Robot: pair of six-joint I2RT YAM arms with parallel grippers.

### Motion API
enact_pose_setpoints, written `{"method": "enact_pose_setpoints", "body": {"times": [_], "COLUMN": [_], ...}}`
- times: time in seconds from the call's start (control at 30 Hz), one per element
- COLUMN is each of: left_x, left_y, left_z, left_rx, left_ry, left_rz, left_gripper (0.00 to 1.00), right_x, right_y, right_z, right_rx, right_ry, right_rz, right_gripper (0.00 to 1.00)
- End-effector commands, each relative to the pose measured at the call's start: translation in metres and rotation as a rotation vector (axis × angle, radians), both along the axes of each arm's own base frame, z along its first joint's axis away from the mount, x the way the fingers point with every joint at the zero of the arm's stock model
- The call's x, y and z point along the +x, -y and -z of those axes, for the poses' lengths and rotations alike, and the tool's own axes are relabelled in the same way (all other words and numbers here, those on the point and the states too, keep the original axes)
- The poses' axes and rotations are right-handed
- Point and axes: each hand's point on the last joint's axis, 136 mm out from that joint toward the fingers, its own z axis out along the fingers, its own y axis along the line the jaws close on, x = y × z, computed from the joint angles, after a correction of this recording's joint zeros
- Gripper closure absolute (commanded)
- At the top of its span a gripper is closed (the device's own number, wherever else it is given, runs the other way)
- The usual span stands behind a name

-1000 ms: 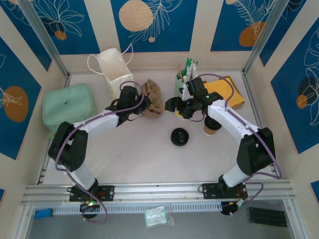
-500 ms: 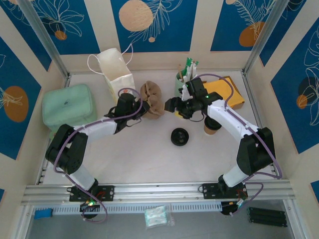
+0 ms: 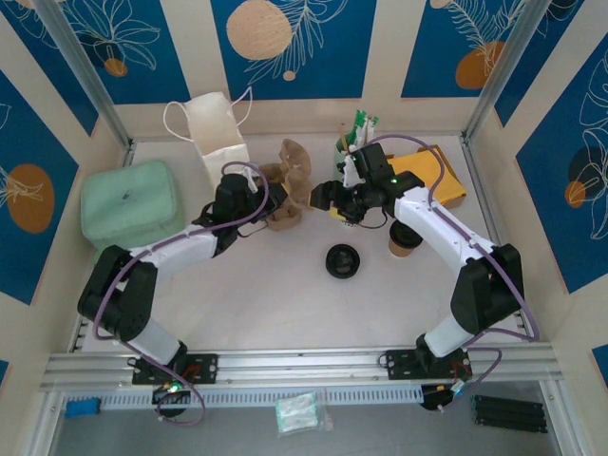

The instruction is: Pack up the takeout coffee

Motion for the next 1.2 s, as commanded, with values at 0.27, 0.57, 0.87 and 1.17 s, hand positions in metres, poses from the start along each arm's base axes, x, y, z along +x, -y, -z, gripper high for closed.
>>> {"method": "enact_pose_setpoints", "body": {"times": [0.27,0.57,0.87,1.17], "left_x": [-0.033,-0.091,-0.135,-0.148], "left_y": [-0.002,-0.012,-0.026,-0.036], "left_z": [-0.038,-0.04,-0.038,-0.039], "left_rx": [-0.078,-0.059,-0.087,-0.092], "left_ry": [0.064,0.062,0.075,0.084], "left_rz": [0.089,0.132,0.088,0.067], "left_gripper": [1.0,1.0,1.0,1.0], "right_x": [-0.003,-0.011,-0.022,-0.037], "right_y": [0.008,0.0,-0.029,-0.051], "right_z": [-0.02,-0.035,-0.043,-0.045], "right_rx": [-0.071,-0.055,0.022,0.013], "right_ry": [0.063,0.088,0.069,0.077], "right_rz": [-0.004,-0.009,-0.043,-0.083], "right_gripper": [0.3,0.33,0.39,0.42]}}
